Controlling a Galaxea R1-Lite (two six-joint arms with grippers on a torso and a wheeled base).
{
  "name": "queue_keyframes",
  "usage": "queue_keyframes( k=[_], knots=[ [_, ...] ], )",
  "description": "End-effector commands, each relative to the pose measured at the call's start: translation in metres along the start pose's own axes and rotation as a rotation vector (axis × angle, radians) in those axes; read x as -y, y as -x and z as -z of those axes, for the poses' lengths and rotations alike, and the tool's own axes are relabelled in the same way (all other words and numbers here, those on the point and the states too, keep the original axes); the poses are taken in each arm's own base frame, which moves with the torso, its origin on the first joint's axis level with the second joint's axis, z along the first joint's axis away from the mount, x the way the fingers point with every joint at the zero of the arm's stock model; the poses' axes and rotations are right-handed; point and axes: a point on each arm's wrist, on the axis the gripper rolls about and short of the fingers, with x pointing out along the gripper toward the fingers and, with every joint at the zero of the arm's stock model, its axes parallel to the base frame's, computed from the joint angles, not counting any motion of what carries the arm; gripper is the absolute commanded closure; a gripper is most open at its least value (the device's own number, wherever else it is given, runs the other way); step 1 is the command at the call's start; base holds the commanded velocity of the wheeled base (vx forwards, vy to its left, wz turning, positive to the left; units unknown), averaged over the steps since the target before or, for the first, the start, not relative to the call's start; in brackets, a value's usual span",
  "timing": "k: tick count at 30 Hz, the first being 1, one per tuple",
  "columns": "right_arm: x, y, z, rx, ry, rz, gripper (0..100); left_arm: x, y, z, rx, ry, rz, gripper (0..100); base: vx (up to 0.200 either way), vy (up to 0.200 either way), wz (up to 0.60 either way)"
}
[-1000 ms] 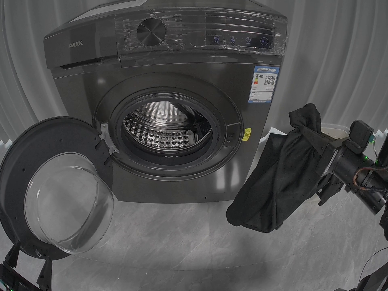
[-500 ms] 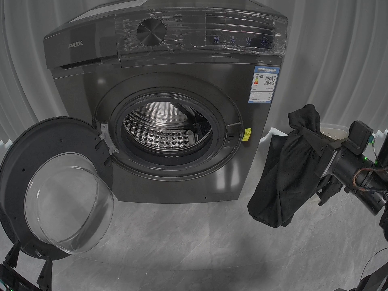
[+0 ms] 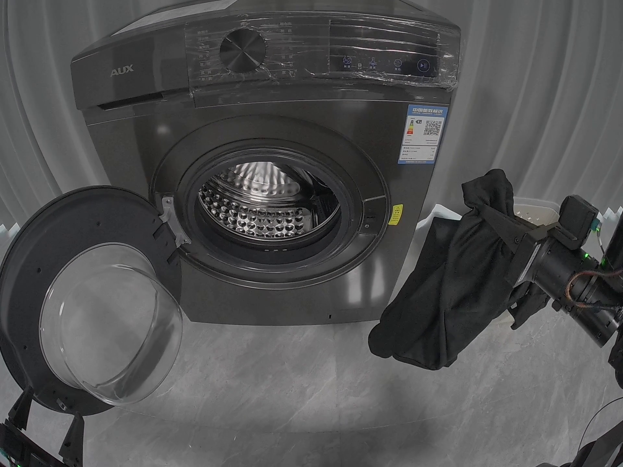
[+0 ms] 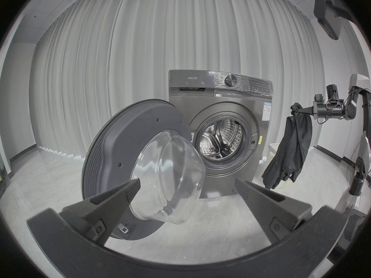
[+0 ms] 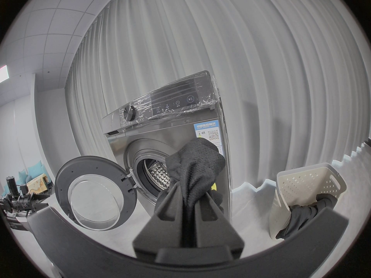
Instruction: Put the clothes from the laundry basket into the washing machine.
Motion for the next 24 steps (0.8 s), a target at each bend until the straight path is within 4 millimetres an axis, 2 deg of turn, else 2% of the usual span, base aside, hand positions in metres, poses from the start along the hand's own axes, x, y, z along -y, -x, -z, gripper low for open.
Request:
queue_keyframes(
  k=[1, 7, 24],
  knots=[
    [0.0000, -0.0003, 0.0012, -0.003, 0.001, 0.000, 100, 0.0000, 0.0002, 0.0048, 0.002, 0.001, 0.000, 0, 0.000, 0.200, 0.00],
    [0.0000, 0.0000, 0.0008, -0.002, 0.000, 0.000, 100, 0.0000, 0.0002, 0.0048, 0.002, 0.001, 0.000, 0, 0.000, 0.200, 0.00],
    [-0.0031, -0.0005, 0.0042, -0.016, -0.002, -0.014, 100, 0.0000, 0.0002, 0.0048, 0.002, 0.001, 0.000, 0, 0.000, 0.000, 0.00]
  ],
)
